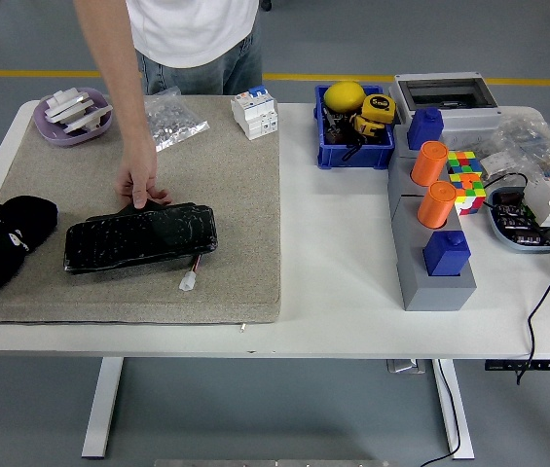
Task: Pick the rag up,wipe the panel,place it on the desk
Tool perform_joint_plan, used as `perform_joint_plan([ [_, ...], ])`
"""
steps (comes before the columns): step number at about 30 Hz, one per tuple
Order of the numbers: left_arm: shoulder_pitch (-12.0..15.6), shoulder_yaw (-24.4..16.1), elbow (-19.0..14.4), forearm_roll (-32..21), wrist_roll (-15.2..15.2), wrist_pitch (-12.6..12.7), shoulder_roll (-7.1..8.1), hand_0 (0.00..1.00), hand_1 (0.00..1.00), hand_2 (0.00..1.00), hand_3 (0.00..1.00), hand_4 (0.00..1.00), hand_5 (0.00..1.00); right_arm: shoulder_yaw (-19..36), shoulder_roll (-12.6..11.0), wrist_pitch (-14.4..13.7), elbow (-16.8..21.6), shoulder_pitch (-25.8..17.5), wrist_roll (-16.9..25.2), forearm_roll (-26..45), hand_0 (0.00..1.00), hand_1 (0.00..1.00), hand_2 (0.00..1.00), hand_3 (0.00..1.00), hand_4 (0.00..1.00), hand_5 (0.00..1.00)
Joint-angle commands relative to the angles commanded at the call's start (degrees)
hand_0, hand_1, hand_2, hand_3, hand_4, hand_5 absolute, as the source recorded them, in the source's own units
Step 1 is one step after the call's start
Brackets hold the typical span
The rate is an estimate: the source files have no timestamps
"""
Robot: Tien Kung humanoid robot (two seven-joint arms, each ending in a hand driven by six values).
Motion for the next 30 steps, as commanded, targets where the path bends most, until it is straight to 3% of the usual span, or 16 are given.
perform_joint_plan([
  [3, 0.49, -0.82, -1.29, 0.97, 0.32, -0.15, 0.02, 0.326, 0.245, 0.531, 0.445, 0.189, 0.002, -0.05, 0.00, 0.01, -0.01, 0.03, -0.01, 0.04, 0.715, 0.366, 0.629, 0.622, 0.998, 0.568],
  [6, 1.89, -3.53, -4.61, 3.24, 1.63, -0.40, 0.08, 0.322, 0.243, 0.531, 0.454, 0.179, 0.002, -0.12, 0.00, 0.06, -0.07, -0.03, -0.06, 0.15, 0.715, 0.367, 0.629, 0.622, 0.998, 0.569],
  [12, 5.85, -7.05, -14.92, 7.75, 6.87, -1.92, 0.20, 0.297, 0.241, 0.531, 0.462, 0.186, 0.002, -0.23, -0.12, 0.16, -0.35, -0.11, -0.12, 0.50, 0.715, 0.367, 0.629, 0.623, 0.998, 0.570],
  [14, 7.89, -8.61, -18.89, 8.79, 9.45, -2.06, -0.58, 0.297, 0.241, 0.531, 0.462, 0.186, 0.002, -0.51, -0.09, 0.23, -0.57, -0.16, -0.12, 0.99, 0.715, 0.367, 0.629, 0.623, 0.998, 0.570],
  [18, 10.42, -9.02, -23.64, 10.53, 12.16, -1.81, -1.53, 0.274, 0.239, 0.530, 0.464, 0.186, 0.002, -0.55, 0.00, 0.32, -0.69, -0.41, -0.10, 1.22, 0.716, 0.367, 0.629, 0.623, 0.998, 0.571],
  [30, 14.61, -7.16, -28.99, 12.84, 14.89, 1.00, -4.14, 0.251, 0.217, 0.520, 0.453, 0.143, 0.002, -1.29, -0.20, 0.37, -1.04, -0.70, -0.05, 2.13, 0.716, 0.368, 0.628, 0.623, 0.998, 0.571],
])
